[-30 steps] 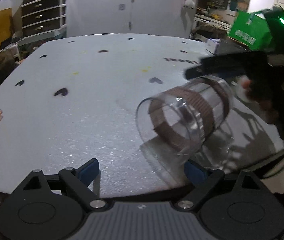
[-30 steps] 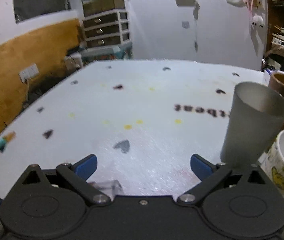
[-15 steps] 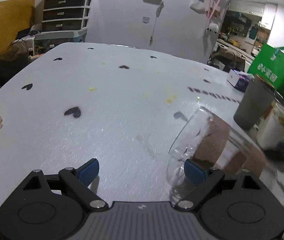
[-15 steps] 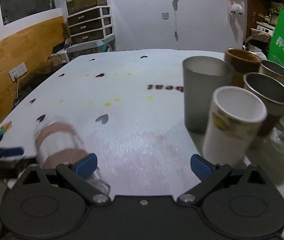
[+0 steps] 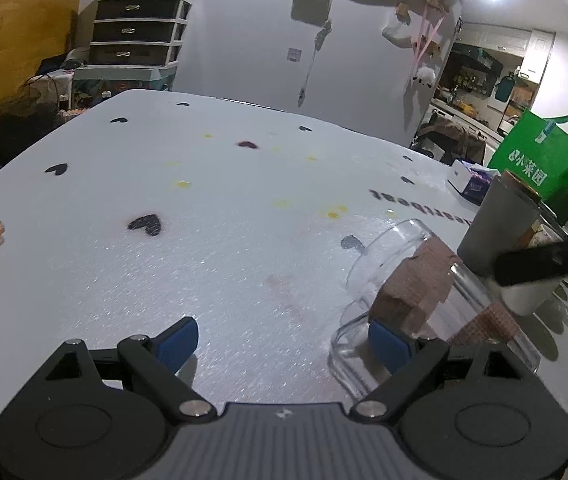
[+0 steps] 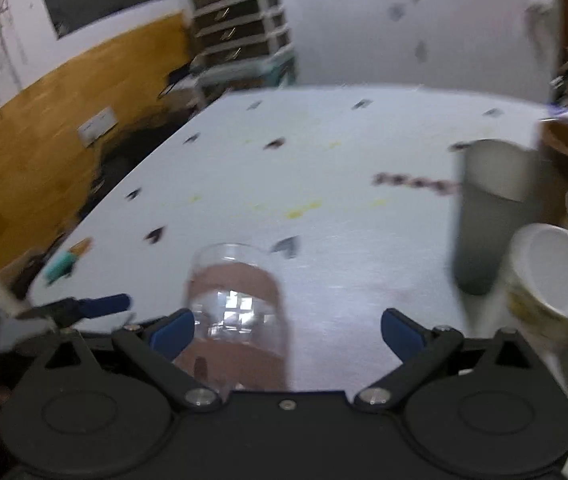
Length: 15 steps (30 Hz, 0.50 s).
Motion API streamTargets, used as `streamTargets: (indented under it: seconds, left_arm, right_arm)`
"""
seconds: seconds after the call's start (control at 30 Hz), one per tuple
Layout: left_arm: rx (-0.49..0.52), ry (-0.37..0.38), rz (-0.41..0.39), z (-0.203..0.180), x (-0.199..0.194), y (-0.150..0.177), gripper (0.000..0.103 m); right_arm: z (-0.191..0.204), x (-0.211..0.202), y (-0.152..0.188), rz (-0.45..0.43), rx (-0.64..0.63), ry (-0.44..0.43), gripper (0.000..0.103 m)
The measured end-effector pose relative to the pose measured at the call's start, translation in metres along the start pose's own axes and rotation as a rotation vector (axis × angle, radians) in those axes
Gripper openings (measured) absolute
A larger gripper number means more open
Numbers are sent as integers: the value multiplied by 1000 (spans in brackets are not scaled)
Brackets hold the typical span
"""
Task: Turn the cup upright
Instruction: 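Grasp the glass band with the right gripper while the left gripper releases it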
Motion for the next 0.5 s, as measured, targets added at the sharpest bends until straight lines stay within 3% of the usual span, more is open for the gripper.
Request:
streamTargets:
  seconds: [0.17,0.37,0.5]
  left_arm:
    - [-8,10,3,6,-4,6,92]
    - [-10,10,9,11,-6,8,92]
    - [-18,13,5,13,-7,8,92]
  right_arm:
    - [16,44,-18,143,3,-82,97]
    - [20,77,-23,236,14,-74,94]
    - [21,81,-18,250,-2,-65,78]
Point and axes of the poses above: each gripper's, at about its wrist camera, not at the fingertips, and x roughly the way its jaws point, z to its left, y to its underside, the point moved 9 cm from there along x, roughly the way its jaws point, and after that the axes turned 6 degrees about -x, right-handed, at the moved point
